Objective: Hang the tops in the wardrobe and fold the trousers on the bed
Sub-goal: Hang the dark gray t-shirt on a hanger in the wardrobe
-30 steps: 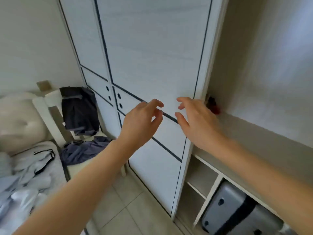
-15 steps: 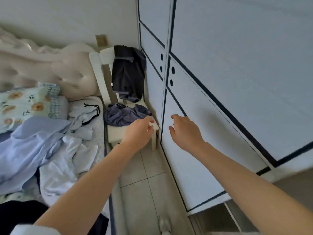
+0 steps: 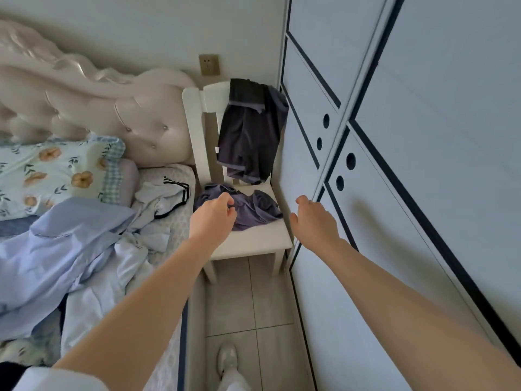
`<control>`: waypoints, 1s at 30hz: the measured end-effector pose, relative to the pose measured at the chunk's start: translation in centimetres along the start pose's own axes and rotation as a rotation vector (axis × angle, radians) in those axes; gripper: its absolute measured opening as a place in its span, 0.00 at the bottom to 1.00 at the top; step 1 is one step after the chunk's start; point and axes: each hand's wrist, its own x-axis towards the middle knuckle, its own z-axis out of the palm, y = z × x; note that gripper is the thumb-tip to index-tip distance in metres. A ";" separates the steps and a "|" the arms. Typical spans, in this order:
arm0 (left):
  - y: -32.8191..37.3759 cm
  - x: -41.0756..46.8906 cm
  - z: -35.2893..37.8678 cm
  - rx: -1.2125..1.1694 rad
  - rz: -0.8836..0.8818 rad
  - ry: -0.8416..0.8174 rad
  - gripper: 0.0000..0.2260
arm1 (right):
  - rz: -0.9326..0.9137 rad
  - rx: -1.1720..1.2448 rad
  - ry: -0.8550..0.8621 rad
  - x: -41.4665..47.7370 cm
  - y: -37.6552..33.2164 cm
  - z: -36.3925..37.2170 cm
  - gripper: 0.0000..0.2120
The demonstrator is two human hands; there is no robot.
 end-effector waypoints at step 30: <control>-3.1 55.2 -1.3 0.417 0.288 0.012 0.21 | -0.099 -0.108 0.077 56.2 -5.9 -1.3 0.15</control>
